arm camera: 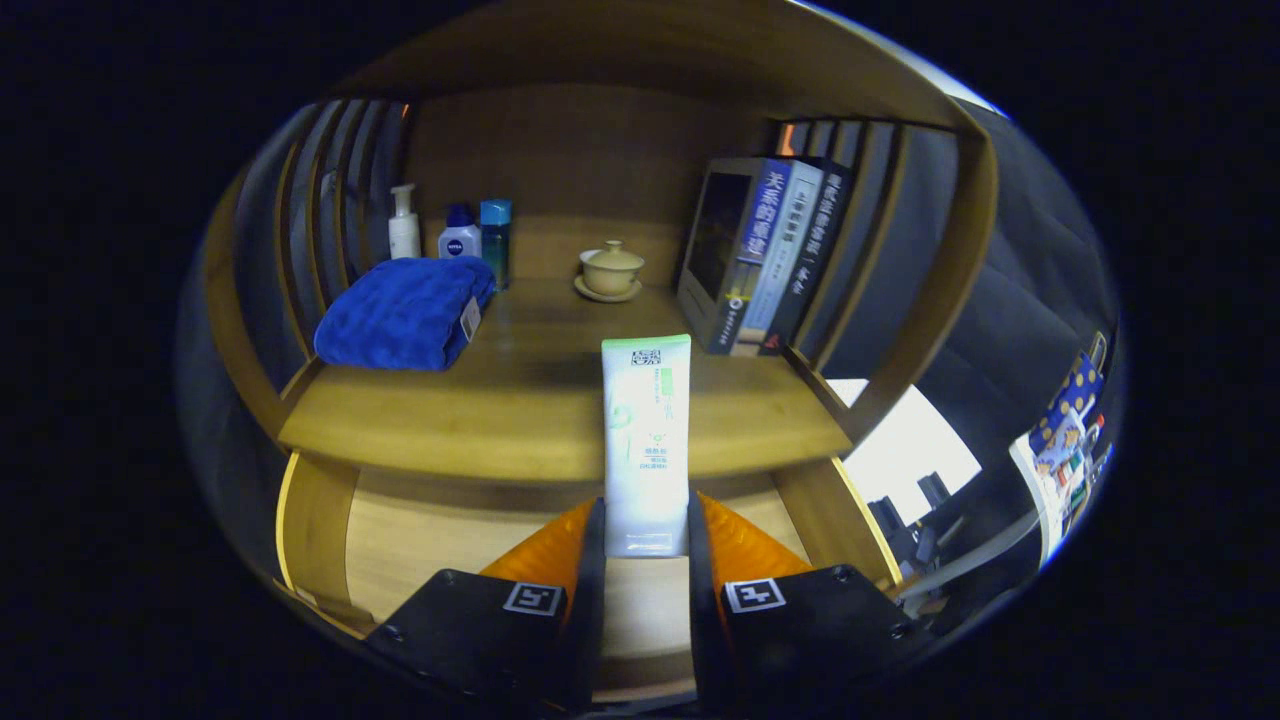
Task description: Pull open the drawer, take out the items inside it, and place them on the countertop above the cabinet.
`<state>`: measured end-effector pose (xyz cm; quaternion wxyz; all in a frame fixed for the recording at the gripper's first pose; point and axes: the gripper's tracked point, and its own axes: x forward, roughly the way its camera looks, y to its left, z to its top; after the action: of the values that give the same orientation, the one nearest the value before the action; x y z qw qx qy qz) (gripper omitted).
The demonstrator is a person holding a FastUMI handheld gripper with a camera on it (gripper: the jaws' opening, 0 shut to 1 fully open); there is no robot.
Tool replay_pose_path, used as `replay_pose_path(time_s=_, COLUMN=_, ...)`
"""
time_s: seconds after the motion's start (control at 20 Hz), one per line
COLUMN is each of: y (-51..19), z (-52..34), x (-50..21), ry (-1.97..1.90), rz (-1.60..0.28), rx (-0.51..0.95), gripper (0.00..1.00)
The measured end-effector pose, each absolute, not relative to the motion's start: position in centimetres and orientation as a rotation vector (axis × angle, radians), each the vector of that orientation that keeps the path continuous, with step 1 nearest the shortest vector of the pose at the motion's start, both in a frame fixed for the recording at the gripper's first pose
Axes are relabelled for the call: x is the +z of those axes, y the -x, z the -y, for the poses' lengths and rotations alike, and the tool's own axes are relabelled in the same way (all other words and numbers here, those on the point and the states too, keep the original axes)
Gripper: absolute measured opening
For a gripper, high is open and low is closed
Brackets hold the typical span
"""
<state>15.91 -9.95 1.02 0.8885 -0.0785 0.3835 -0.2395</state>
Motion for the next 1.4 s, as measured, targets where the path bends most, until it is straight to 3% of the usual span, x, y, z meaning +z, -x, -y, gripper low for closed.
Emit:
replay_pose_path(time_s=0.3, y=-20.5, z=10.8, x=-2.0, ry=0.147, rz=-0.847, rx=-0.42, gripper=0.45)
replay_pose_path(time_s=0.8, y=-21.7, z=11.0, x=-3.1, ry=0.102, rz=-0.826, rx=-0.385, gripper=0.49)
replay_pose_path(time_s=0.95, y=-22.1, z=11.1, x=-2.7, ry=0.104, rz=-0.789, rx=-0.392, gripper=0.57)
replay_pose_path(time_s=1.2, y=-21.9, z=11.0, x=-2.6, ry=0.103, rz=-0.778, rx=-0.379, gripper=1.0)
replay_pose_path(time_s=1.4, y=-21.7, z=11.2, x=-0.3, ry=0.123, rz=-0.688, rx=-0.39, gripper=0.99)
